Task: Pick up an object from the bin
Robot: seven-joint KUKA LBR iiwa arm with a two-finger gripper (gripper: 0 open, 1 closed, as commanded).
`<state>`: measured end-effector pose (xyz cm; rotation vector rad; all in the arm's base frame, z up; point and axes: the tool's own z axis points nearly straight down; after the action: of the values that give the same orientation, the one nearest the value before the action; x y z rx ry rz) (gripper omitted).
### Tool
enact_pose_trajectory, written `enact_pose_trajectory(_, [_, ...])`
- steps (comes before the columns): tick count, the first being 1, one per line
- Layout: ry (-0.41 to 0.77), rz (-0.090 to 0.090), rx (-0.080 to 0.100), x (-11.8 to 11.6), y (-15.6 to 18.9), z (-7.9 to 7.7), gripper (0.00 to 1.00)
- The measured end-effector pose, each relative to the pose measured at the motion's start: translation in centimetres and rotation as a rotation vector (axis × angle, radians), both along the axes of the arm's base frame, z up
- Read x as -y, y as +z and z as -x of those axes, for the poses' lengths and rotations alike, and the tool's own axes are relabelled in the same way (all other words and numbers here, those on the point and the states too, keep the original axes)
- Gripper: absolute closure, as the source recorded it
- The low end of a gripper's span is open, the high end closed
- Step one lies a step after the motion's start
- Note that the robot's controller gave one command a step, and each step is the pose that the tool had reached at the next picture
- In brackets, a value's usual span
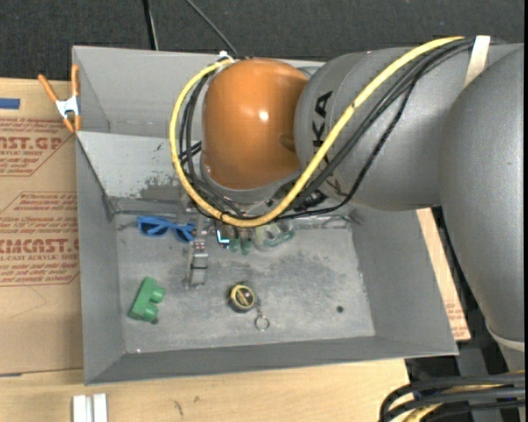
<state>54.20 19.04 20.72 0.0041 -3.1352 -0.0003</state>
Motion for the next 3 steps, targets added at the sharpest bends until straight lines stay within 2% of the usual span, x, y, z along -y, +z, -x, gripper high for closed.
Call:
enact_pose_trajectory(1, [0.406,-0.001,0.001,-5.1,-14.1,3.1,0.00])
enact_pose_trajectory(2, [0.556,-0.003,0.010,-4.9,-10.7,2.7,0.00])
enact_pose_trajectory(3, [0.556,-0.003,0.006,-4.0,-10.1,4.0,0.00])
